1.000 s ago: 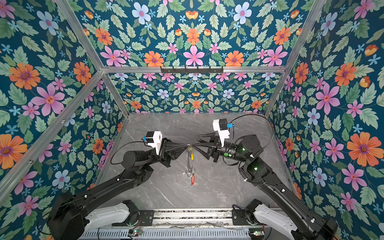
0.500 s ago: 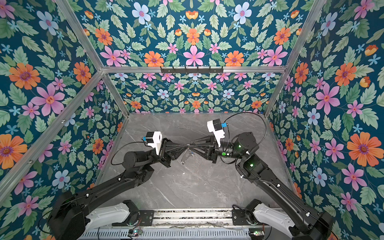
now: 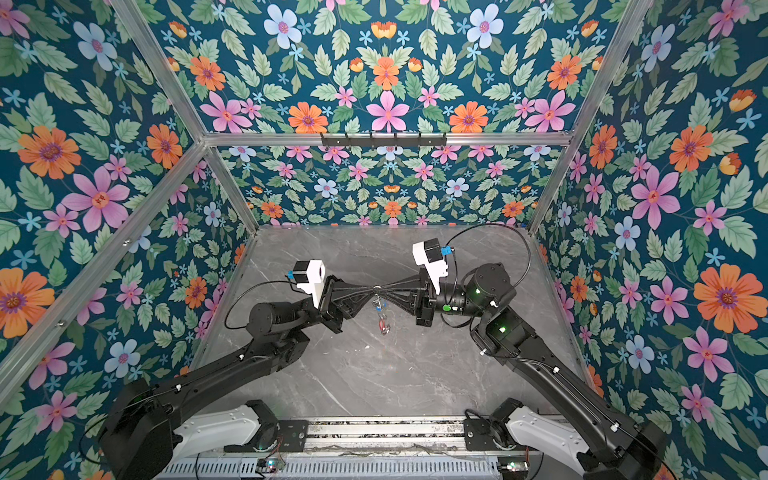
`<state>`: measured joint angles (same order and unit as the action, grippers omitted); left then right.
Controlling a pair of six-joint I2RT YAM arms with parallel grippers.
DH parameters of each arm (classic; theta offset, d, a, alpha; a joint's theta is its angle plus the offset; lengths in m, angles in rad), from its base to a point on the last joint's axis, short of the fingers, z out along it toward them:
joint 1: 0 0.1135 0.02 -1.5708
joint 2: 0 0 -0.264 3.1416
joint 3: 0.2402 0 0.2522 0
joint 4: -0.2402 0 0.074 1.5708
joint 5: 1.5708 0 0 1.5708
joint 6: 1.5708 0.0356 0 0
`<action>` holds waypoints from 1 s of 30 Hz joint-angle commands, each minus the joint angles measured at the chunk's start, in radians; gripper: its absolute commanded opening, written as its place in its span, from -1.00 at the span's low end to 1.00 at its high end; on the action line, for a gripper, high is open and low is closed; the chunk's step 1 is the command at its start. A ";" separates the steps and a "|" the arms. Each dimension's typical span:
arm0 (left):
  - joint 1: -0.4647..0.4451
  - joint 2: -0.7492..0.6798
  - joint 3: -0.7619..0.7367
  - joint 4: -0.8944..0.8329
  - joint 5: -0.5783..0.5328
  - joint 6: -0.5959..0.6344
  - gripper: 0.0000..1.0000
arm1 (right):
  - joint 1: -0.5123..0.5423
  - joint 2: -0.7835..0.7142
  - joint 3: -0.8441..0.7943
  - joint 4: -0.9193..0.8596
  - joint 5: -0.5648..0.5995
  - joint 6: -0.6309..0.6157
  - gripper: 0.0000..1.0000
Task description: Remove the keys from the keyring
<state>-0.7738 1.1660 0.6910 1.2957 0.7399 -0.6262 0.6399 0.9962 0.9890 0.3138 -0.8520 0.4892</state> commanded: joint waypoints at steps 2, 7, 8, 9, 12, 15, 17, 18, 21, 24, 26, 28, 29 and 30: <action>0.005 -0.040 -0.004 -0.010 0.010 0.013 -0.54 | 0.001 -0.021 0.032 -0.142 0.014 -0.041 -1.00; 0.011 -0.145 0.032 -0.343 0.033 0.114 -0.21 | 0.001 -0.047 0.102 -0.441 0.054 -0.163 -1.00; 0.011 -0.157 0.055 -0.434 0.043 0.137 -0.21 | 0.001 -0.043 0.129 -0.519 0.064 -0.197 -1.00; 0.010 -0.165 0.076 -0.506 0.055 0.157 -0.20 | 0.002 -0.039 0.149 -0.589 0.069 -0.225 -1.00; 0.011 -0.162 0.151 -0.711 0.110 0.199 -0.20 | 0.003 -0.011 0.231 -0.761 0.070 -0.321 -1.00; 0.011 -0.139 0.221 -0.856 0.155 0.214 -0.21 | 0.002 0.013 0.293 -0.861 0.064 -0.391 -1.00; 0.011 -0.120 0.260 -0.917 0.190 0.215 -0.23 | 0.002 0.023 0.321 -0.891 0.056 -0.423 -1.00; 0.011 -0.112 0.274 -0.934 0.205 0.216 -0.25 | 0.003 0.025 0.332 -0.901 0.052 -0.433 -1.00; 0.011 -0.098 0.304 -0.981 0.234 0.221 -0.36 | 0.003 0.035 0.358 -0.926 0.041 -0.461 -1.00; 0.010 -0.097 0.314 -1.007 0.239 0.229 -0.45 | 0.002 0.042 0.377 -0.945 0.034 -0.474 -1.00; 0.010 -0.092 0.315 -1.009 0.250 0.228 -0.50 | 0.001 0.045 0.382 -0.948 0.029 -0.476 -1.00; 0.011 -0.086 0.317 -1.007 0.263 0.227 -0.57 | 0.001 0.044 0.381 -0.943 0.047 -0.471 -1.00; 0.011 -0.082 0.317 -1.006 0.270 0.226 -0.61 | 0.002 0.042 0.379 -0.940 0.056 -0.471 -1.00; 0.009 -0.080 0.317 -1.005 0.276 0.224 -0.64 | 0.002 0.041 0.378 -0.937 0.061 -0.471 -1.00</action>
<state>-0.7647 1.0824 1.0012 0.2916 0.9707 -0.4137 0.6415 1.0401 1.3647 -0.6338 -0.7990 0.0376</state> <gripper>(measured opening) 0.188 0.051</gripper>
